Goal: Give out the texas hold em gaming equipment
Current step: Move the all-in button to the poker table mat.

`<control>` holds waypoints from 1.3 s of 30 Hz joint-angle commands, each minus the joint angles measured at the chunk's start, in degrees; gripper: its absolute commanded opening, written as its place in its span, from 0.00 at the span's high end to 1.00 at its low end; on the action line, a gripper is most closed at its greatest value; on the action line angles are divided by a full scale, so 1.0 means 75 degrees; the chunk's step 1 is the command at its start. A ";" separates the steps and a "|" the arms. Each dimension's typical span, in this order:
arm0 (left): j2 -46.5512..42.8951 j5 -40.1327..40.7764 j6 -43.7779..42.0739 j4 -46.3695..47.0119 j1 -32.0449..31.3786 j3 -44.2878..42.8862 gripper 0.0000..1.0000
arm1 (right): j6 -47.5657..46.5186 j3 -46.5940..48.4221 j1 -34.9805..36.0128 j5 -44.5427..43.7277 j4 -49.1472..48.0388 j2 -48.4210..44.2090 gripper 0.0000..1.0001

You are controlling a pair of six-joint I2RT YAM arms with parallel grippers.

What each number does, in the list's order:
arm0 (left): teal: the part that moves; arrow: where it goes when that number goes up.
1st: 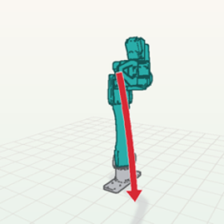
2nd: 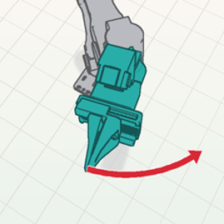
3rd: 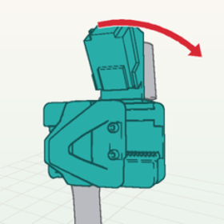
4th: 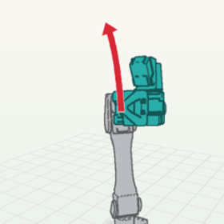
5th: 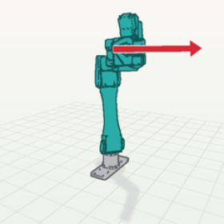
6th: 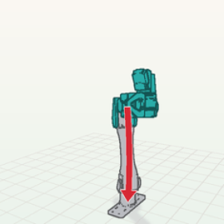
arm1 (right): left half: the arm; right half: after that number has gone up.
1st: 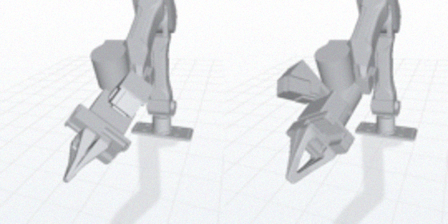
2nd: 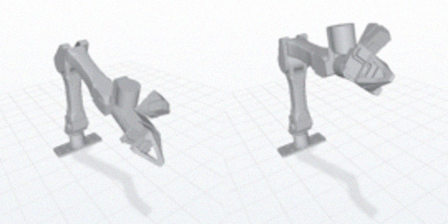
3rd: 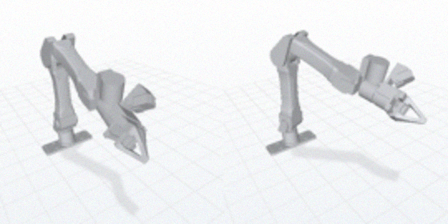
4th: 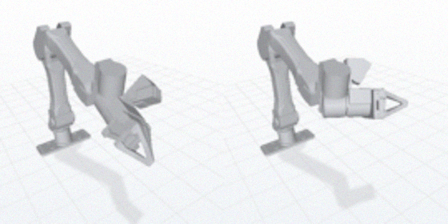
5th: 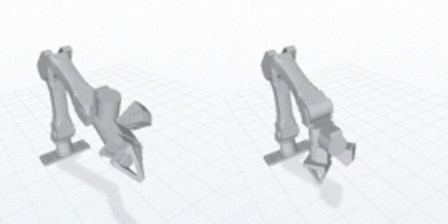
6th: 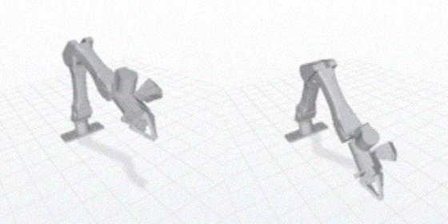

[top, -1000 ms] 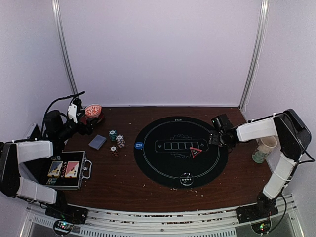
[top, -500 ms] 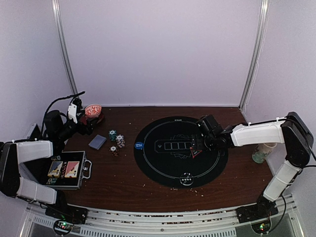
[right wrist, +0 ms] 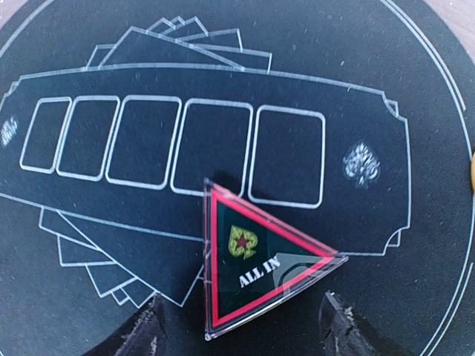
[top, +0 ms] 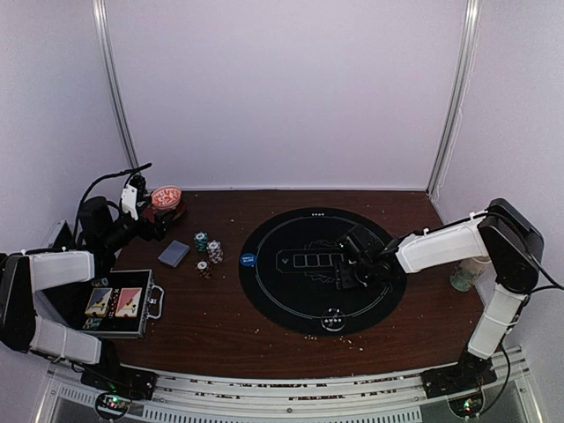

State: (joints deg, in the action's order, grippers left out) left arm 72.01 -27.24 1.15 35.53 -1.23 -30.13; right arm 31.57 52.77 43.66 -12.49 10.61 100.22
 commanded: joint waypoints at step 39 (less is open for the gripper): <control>0.0055 0.0034 -0.0079 0.0313 -0.0040 -0.0162 0.02 | -0.0992 0.5381 -0.1766 -0.1273 0.0598 0.4449 0.48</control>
State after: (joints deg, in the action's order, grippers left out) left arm 71.99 -27.22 1.13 35.53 -1.23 -30.13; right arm 28.03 90.39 31.22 -22.74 10.31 130.54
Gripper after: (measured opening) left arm 0.978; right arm 0.506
